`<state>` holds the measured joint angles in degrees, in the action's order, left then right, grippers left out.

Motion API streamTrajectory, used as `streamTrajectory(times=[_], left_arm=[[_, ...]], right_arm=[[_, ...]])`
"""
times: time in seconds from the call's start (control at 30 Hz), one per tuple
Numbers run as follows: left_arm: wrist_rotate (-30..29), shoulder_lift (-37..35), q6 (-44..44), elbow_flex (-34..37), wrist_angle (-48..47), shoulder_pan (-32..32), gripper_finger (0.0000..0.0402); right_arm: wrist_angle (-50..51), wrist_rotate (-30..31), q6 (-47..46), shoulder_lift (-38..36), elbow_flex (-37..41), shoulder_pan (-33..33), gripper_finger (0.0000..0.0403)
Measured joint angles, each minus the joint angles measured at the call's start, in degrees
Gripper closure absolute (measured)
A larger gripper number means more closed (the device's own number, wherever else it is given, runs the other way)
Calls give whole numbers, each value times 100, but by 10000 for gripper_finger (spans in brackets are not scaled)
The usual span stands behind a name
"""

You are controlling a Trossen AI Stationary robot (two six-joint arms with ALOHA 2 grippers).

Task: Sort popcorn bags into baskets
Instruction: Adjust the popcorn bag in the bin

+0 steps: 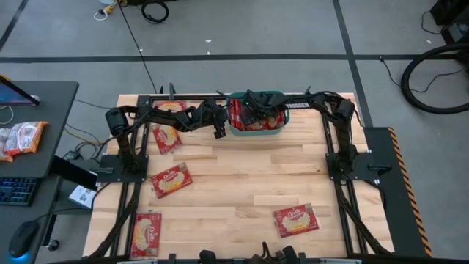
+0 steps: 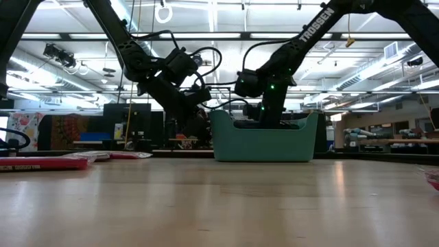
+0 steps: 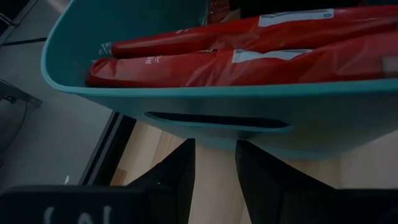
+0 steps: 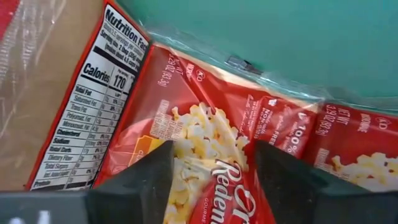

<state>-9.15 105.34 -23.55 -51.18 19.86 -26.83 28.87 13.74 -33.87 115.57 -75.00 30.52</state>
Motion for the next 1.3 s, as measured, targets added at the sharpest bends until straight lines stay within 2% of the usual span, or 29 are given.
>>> streamTrajectory(times=[0.13,0.3,0.37,0.53,0.8,0.93,1.1,1.3], left_arm=[[0,0,-1,0,13,0,280],[-2,0,27,2,92,0,280],[-9,0,65,1,120,0,280],[-24,2,186,-124,32,0,280],[4,2,197,-155,120,4,280],[2,2,197,-155,118,4,280],[2,2,188,-155,118,1,280],[2,2,188,-155,58,0,280]], right_arm=[[-45,3,0,0,91,0,248],[-163,16,42,7,114,2,371],[-298,17,40,21,116,2,392],[229,70,36,67,-325,6,398],[2454,477,601,79,-2232,-238,400],[3271,745,588,66,-2901,-333,400],[3362,618,-68,68,-2798,-232,379],[3287,58,-491,68,-2311,-101,294]])
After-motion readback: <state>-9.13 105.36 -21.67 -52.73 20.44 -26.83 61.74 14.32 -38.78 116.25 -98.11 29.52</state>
